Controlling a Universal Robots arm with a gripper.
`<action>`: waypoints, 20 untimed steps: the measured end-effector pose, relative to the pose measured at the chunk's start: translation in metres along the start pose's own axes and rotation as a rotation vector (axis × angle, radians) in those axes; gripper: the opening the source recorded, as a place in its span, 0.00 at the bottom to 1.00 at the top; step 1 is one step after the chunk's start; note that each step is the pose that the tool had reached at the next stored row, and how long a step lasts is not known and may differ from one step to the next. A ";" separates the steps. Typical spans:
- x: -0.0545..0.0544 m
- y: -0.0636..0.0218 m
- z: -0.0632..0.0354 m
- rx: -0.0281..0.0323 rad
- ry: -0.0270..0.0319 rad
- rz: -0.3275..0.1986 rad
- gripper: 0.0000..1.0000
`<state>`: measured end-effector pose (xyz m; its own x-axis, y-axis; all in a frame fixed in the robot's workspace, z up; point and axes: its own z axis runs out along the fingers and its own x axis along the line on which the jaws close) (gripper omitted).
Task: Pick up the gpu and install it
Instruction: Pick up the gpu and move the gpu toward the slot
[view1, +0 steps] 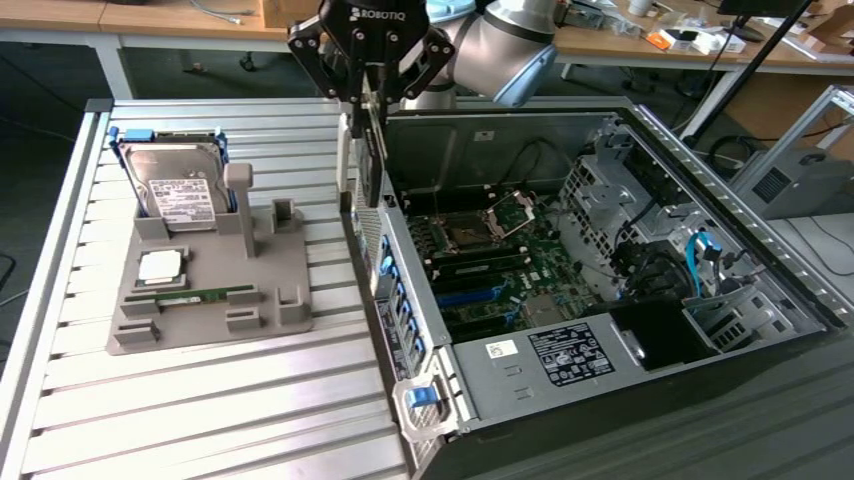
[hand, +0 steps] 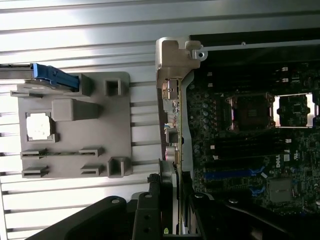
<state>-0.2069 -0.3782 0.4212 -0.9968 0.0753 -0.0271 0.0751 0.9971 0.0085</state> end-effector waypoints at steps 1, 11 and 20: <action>0.000 -0.0001 0.0000 0.0000 0.0000 0.000 0.27; -0.013 0.0006 0.0007 -0.0001 -0.0001 0.000 0.27; -0.042 0.0028 0.0093 0.0028 -0.0003 0.000 0.27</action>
<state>-0.1642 -0.3786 0.4131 -0.9968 0.0752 -0.0274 0.0750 0.9972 0.0057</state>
